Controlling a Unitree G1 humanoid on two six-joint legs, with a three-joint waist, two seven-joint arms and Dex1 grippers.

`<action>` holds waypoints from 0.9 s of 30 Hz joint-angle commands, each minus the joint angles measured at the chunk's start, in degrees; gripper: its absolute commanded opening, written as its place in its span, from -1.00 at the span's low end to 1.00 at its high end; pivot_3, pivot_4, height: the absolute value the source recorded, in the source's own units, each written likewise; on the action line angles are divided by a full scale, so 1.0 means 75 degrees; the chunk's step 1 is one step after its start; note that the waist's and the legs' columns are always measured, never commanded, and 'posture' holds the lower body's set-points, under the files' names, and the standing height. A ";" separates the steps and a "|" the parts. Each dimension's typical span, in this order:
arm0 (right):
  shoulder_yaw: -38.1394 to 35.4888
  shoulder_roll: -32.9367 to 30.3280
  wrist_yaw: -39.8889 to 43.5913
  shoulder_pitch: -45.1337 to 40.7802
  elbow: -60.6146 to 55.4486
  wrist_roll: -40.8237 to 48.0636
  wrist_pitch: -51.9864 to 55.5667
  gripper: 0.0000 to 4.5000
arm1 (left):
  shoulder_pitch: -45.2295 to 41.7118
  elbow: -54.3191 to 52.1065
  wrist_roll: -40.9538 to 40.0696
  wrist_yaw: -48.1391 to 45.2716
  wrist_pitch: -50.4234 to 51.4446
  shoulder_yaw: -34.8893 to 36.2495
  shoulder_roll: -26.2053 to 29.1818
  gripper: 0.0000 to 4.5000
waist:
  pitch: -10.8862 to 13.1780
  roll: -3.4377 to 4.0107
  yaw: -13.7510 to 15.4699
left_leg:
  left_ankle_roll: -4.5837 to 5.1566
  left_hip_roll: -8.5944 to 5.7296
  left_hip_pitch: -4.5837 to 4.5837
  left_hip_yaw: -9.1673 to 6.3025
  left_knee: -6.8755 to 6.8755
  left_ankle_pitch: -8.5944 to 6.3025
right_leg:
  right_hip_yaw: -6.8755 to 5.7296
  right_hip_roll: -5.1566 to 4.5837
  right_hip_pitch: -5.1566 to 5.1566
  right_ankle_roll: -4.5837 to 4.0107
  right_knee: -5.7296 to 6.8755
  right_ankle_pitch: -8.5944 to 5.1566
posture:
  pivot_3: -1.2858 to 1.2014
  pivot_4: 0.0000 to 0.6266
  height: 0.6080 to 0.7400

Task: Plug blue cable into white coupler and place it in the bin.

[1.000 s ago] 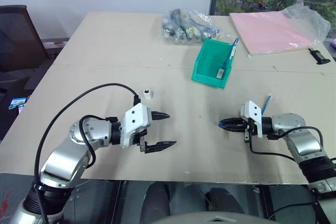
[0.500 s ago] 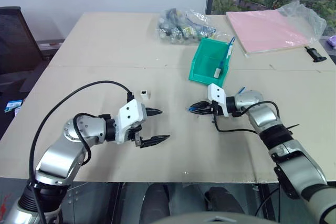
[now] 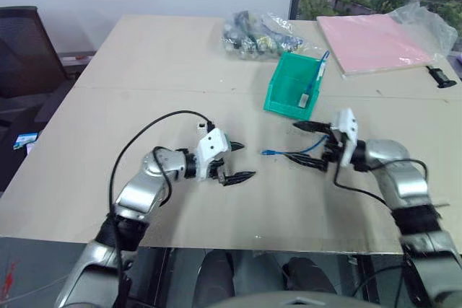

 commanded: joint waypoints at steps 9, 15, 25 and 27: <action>-0.0828 -0.0731 -0.0995 0.2567 -0.2328 0.0439 0.0550 0.97 | -0.1568 0.2685 0.1149 -0.0956 -0.1801 -0.0817 -0.0750 0.96 | 0.0001 -0.0004 -0.0055 | 0.0002 -0.0006 -0.0001 -0.0006 0.0012 -0.0001 | 0.0010 0.0001 0.0009 0.0001 -0.0002 0.0000 | 0.03 -0.52 0.66; -0.0840 -0.0696 -0.1300 0.2720 -0.2386 0.0458 0.0436 1.00 | -0.1638 0.3048 0.1273 -0.1323 -0.2130 -0.0836 -0.0815 0.10 | 0.0000 -0.0005 -0.0041 | 0.0002 -0.0006 -0.0001 -0.0008 0.0013 -0.0001 | 0.0008 0.0001 0.0011 0.0002 -0.0002 0.0000 | 0.03 -0.52 0.66; -0.0764 -0.0110 -0.2175 0.2979 -0.2657 0.1168 0.1248 1.00 | -0.1559 0.2619 0.0396 -0.1349 -0.1081 -0.0234 -0.1382 -0.98 | -0.0001 -0.0006 -0.0029 | 0.0002 -0.0006 -0.0002 -0.0010 0.0012 -0.0001 | 0.0006 0.0001 0.0012 0.0002 -0.0002 0.0000 | 0.03 -0.52 0.66; -0.0887 0.0272 -0.2596 0.2924 -0.2844 0.2044 0.1945 1.00 | -0.1377 0.1816 -0.0617 -0.1170 0.0390 0.0247 -0.1735 -0.98 | 0.0000 -0.0006 -0.0030 | 0.0002 -0.0006 -0.0008 -0.0013 0.0013 -0.0001 | 0.0005 0.0001 0.0012 0.0002 -0.0002 0.0000 | 0.03 -0.52 0.66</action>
